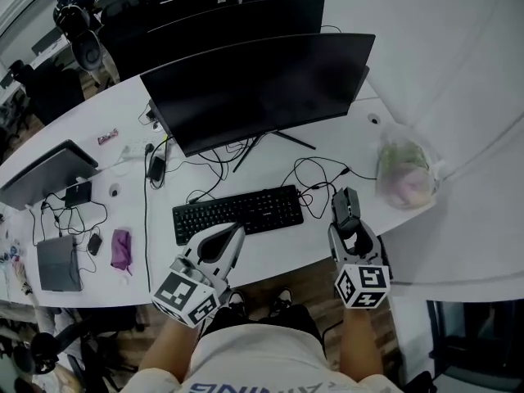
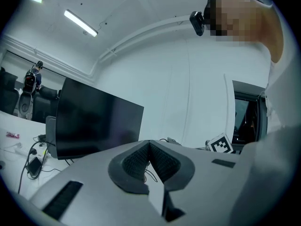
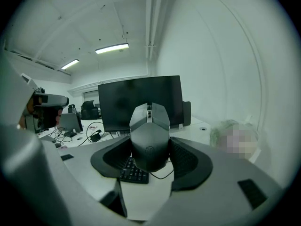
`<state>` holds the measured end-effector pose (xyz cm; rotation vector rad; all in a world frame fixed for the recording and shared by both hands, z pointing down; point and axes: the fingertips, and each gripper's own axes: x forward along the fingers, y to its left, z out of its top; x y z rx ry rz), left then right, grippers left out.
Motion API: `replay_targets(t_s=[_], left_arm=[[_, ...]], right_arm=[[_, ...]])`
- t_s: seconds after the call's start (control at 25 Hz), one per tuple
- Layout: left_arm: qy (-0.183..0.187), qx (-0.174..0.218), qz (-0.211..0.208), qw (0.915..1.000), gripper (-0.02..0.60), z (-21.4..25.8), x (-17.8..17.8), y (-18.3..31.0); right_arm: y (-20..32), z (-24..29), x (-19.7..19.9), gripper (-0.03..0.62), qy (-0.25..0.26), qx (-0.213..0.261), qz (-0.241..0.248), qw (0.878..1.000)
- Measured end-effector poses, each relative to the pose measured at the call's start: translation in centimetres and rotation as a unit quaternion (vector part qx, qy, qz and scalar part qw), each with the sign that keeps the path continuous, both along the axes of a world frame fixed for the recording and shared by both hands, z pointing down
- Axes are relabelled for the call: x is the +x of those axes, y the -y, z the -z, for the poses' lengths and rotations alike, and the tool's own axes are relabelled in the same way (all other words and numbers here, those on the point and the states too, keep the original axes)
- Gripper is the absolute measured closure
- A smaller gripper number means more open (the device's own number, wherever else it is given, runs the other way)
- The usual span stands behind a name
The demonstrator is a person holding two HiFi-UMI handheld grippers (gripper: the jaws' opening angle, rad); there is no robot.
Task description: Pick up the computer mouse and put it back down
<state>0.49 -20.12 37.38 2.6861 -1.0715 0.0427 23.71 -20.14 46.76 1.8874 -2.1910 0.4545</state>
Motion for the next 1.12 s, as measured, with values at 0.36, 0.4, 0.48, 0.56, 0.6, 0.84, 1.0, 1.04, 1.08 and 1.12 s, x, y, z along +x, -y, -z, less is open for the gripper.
replay_targets(t_s=[0.36, 0.4, 0.48, 0.56, 0.6, 0.84, 1.0, 1.04, 1.08, 1.12], left_arm=[[0.017, -0.031, 0.013, 0.9993, 0.577, -3.3, 0.4, 0.6], [0.018, -0.035, 0.014, 0.9991, 0.577, -3.6, 0.5, 0.5], [0.02, -0.042, 0.015, 0.9988, 0.577, -4.3, 0.7, 0.4], [0.022, -0.05, 0.016, 0.9984, 0.577, -5.1, 0.8, 0.4], [0.022, -0.054, 0.018, 0.9981, 0.577, -5.4, 0.8, 0.4], [0.025, -0.07, 0.028, 0.9968, 0.577, -6.8, 0.8, 0.7], [0.021, -0.082, 0.036, 0.9958, 0.577, -7.6, 1.0, 0.9], [0.02, -0.083, 0.037, 0.9956, 0.577, -7.8, 1.1, 1.0], [0.02, -0.085, 0.038, 0.9955, 0.577, -7.9, 1.2, 1.0], [0.019, -0.086, 0.038, 0.9954, 0.577, -7.9, 1.3, 1.1]], right_arm=[[0.2, -6.7, 1.3, 0.324, -0.004, -0.069, 0.005, 0.998], [0.3, -7.5, 1.4, 0.326, -0.004, -0.078, 0.007, 0.997], [0.4, -9.1, 1.5, 0.324, -0.006, -0.096, 0.011, 0.995], [0.5, -10.9, 1.6, 0.324, -0.01, -0.115, 0.016, 0.993], [0.5, -11.7, 1.7, 0.324, -0.014, -0.125, 0.02, 0.992], [0.4, -16.1, 1.6, 0.324, -0.038, -0.184, 0.051, 0.981], [0.0, -19.2, 1.3, 0.324, -0.046, -0.229, 0.071, 0.97], [-0.2, -20.0, 1.3, 0.324, -0.047, -0.242, 0.074, 0.966], [-0.4, -20.8, 1.3, 0.324, -0.048, -0.254, 0.076, 0.963], [-0.6, -21.4, 1.3, 0.324, -0.051, -0.263, 0.079, 0.96]])
